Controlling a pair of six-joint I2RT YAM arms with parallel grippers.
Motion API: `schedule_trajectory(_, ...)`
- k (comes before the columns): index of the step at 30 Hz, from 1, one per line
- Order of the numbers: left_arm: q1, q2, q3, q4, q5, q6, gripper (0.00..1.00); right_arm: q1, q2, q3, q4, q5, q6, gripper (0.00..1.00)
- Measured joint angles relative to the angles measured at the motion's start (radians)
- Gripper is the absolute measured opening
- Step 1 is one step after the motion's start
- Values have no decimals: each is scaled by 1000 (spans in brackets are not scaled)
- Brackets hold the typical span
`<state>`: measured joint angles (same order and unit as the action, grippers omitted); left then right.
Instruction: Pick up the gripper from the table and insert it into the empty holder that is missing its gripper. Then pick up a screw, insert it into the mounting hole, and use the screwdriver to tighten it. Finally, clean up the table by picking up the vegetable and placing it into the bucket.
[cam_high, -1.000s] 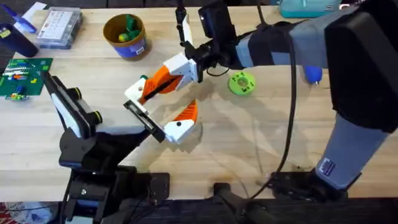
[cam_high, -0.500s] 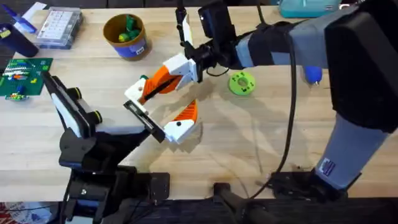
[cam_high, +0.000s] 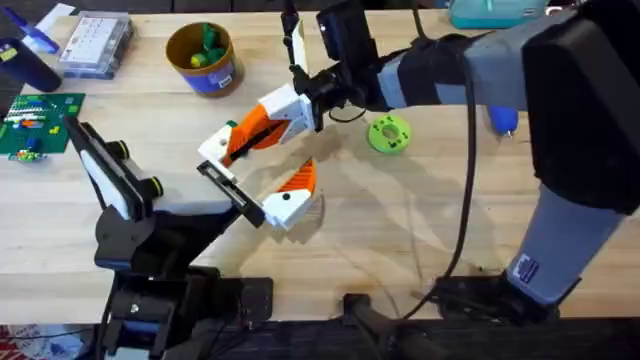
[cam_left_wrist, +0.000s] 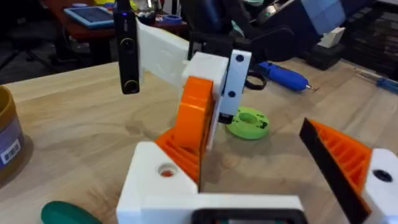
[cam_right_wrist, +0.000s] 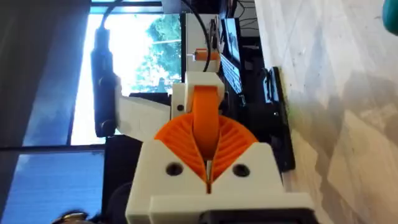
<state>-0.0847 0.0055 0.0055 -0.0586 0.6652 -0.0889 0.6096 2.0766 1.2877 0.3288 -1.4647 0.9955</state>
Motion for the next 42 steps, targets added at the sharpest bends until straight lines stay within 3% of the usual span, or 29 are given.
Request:
schedule_trajectory(13,5,0,0,1,-15,-14,992,8,0,5,36,36,35,12)
schedule_trajectory(19,5,0,0,3,-33,13,992,15,0,5,117,62,64,106)
schedule_trajectory(30,5,0,0,2,-23,14,992,26,0,5,124,88,71,166)
schedule_trajectory(42,5,0,0,2,-20,13,992,29,0,5,128,87,74,306)
